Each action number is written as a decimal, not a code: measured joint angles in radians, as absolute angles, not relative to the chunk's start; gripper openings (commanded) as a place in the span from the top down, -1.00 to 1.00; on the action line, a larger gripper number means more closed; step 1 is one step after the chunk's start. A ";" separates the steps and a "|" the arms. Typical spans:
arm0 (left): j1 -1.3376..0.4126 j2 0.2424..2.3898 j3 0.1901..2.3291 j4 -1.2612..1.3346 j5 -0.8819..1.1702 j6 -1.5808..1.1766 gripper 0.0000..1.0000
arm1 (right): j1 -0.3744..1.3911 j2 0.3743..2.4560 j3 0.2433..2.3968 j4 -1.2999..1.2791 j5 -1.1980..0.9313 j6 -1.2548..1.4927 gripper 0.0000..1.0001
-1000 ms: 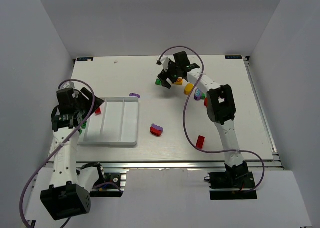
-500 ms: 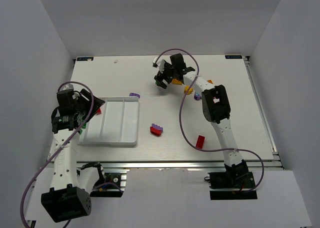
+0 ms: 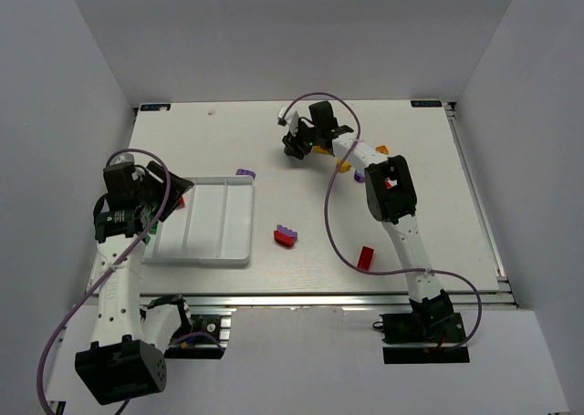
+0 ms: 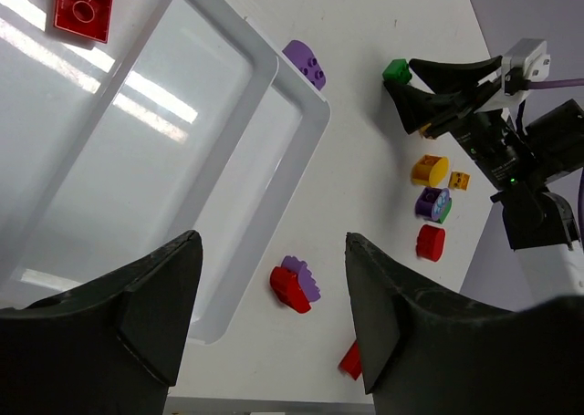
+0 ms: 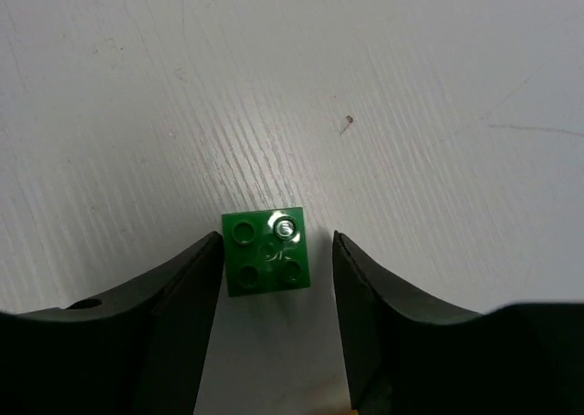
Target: Sort the legos into containers by color
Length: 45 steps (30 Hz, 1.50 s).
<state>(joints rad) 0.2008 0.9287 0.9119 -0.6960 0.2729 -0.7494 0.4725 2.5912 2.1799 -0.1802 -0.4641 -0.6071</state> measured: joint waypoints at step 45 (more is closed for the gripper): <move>-0.082 0.985 0.652 -0.065 0.665 -1.075 -0.65 | 0.691 1.959 1.749 -0.318 -1.027 -0.640 1.00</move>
<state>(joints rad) -0.0818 0.9852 0.6521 -0.0650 0.6651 -1.0748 0.6914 1.9587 1.7489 -0.3180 -1.0267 -0.6395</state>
